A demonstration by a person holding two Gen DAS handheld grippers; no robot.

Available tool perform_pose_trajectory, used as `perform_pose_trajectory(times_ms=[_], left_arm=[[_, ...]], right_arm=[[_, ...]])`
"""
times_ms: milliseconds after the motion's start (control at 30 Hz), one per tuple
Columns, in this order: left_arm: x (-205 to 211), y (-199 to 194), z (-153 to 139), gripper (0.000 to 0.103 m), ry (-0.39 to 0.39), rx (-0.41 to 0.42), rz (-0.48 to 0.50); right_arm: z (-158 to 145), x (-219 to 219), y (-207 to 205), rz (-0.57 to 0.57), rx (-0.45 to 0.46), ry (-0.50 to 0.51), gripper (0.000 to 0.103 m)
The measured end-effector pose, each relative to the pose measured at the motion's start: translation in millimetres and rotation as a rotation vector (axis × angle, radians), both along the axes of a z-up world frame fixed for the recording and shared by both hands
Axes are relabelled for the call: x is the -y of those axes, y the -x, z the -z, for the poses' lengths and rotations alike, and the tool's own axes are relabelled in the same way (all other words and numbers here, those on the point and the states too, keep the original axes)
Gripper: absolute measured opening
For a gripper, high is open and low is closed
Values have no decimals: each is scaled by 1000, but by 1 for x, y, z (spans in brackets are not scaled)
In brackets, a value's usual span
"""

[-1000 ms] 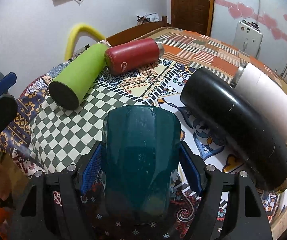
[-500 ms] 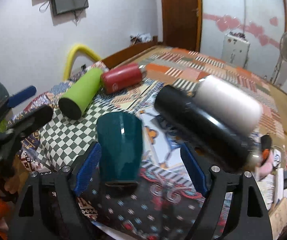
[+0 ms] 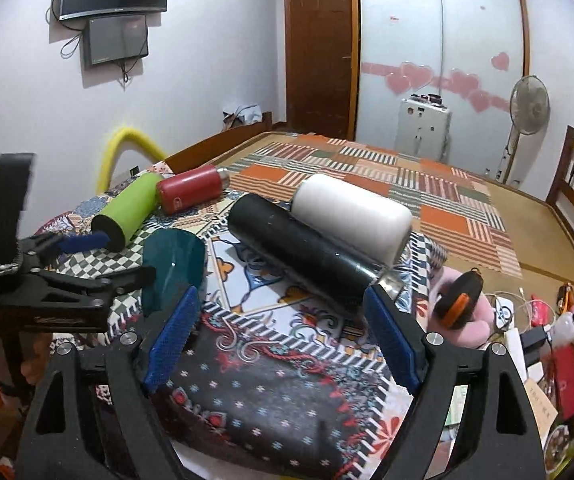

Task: Flip cup upright
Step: 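Close the left tool on the cup while the right tool opens and releases it, then rotate the held cup with the left tool until its rim faces up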

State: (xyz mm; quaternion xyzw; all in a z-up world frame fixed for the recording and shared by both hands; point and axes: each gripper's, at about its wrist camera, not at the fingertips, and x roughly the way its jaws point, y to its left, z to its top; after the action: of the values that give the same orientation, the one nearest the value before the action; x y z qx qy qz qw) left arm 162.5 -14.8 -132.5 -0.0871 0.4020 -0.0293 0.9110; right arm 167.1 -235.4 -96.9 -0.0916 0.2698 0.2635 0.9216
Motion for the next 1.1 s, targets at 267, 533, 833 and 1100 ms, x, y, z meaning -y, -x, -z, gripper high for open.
perform_pose_trajectory(times_ms=[267,533,833,1100], left_arm=[[6,-28,8,94,51,-85,-12],[20,-56,17,91,-42,-121,0],[28,-65,18,85,-109,-99,93],[28,-71,17,87,-127,-109,188]], right_arm=[[9,15,-4,-2,1,-35,82],[16,21,-6,2,11,-28,82],[21,26,-11,10,-5,-34,82],[21,22,-13,1,-19,-40,82]])
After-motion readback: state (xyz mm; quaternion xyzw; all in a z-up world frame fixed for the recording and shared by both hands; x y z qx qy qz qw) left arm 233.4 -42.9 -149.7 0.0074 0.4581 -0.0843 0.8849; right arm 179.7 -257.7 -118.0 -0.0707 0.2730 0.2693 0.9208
